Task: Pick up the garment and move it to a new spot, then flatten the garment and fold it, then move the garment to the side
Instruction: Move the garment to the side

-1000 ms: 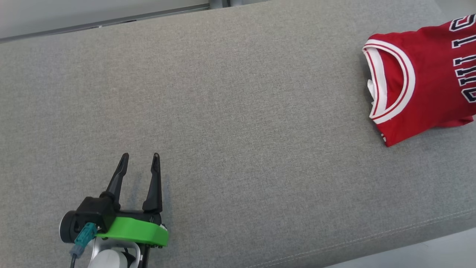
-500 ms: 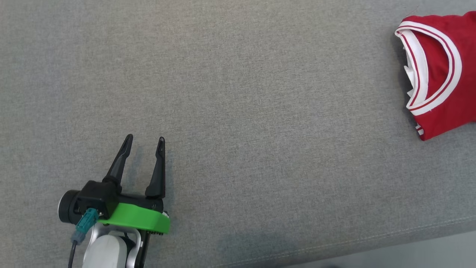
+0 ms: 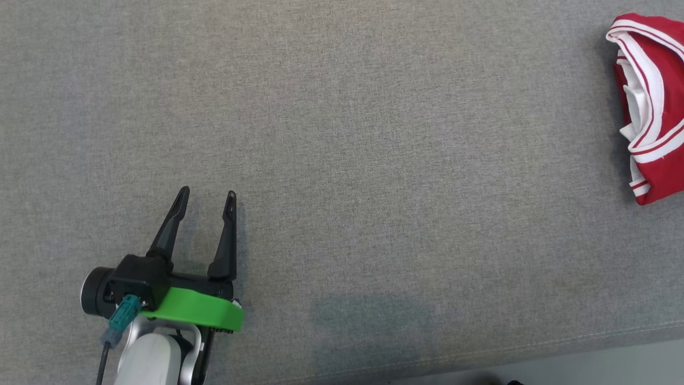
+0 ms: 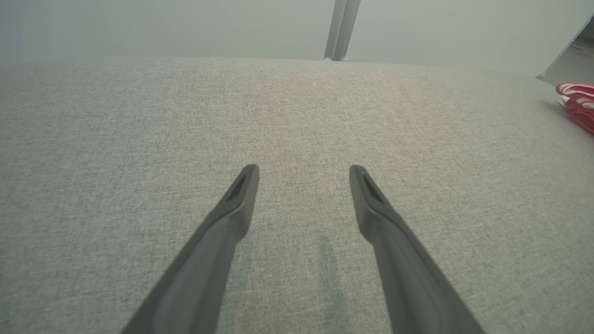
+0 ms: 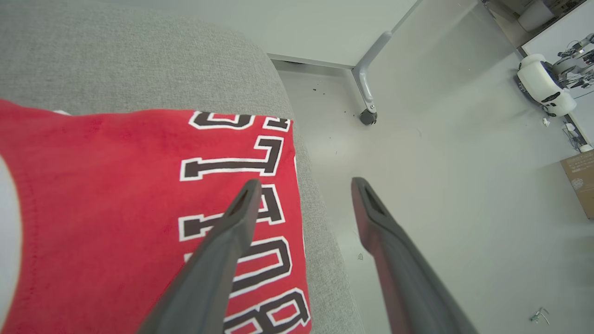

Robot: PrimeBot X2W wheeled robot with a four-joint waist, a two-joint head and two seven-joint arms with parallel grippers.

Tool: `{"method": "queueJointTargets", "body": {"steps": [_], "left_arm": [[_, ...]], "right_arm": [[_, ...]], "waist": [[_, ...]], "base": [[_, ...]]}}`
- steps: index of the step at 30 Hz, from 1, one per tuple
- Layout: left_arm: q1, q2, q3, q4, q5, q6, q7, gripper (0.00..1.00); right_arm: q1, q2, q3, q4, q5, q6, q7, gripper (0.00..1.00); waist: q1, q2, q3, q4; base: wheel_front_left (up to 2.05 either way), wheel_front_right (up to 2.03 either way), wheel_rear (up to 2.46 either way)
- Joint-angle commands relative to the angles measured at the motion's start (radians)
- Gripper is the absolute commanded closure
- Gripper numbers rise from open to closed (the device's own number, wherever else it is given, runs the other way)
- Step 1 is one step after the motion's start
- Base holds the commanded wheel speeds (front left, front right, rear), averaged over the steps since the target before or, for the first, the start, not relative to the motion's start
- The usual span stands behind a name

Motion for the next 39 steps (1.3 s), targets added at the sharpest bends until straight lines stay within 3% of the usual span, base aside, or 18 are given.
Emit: {"method": "queueJointTargets", "body": {"steps": [1,10,19,29,39], "left_arm": [[-0.014,0.005,-0.002,0.002,0.001,0.006,-0.004,0.00],[-0.017,0.004,-0.007,0.021,-0.013,0.006,-0.009,0.00],[-0.003,-0.014,0.014,0.047,-0.058,0.021,-0.020,0.00],[0.039,-0.038,0.083,0.077,-0.137,0.074,-0.025,0.00],[0.103,-0.026,0.126,0.076,-0.137,0.134,-0.027,0.00]], "right_arm": [[0.026,0.014,-0.031,0.003,-0.035,-0.002,0.013,0.00],[0.042,0.081,-0.203,0.002,-0.184,-0.002,-0.016,0.00],[0.015,0.187,-0.250,-0.017,-0.260,-0.002,-0.088,0.00],[0.065,0.300,-0.127,-0.137,-0.209,-0.002,-0.138,0.00],[0.312,0.401,-0.031,-0.474,-0.053,-0.002,-0.143,0.00]], "waist": [[-0.0001,0.0001,-0.002,-0.003],[-0.0001,0.0001,-0.047,-0.020],[-0.0001,0.0001,-0.163,-0.045],[-0.0001,0.0001,-0.294,-0.066],[-0.0001,0.0001,-0.416,-0.058]], "base": [[0.00,0.00,0.00],[0.00,0.00,0.00],[0.00,0.00,0.00],[0.00,0.00,0.00],[0.00,0.00,0.00]]}}
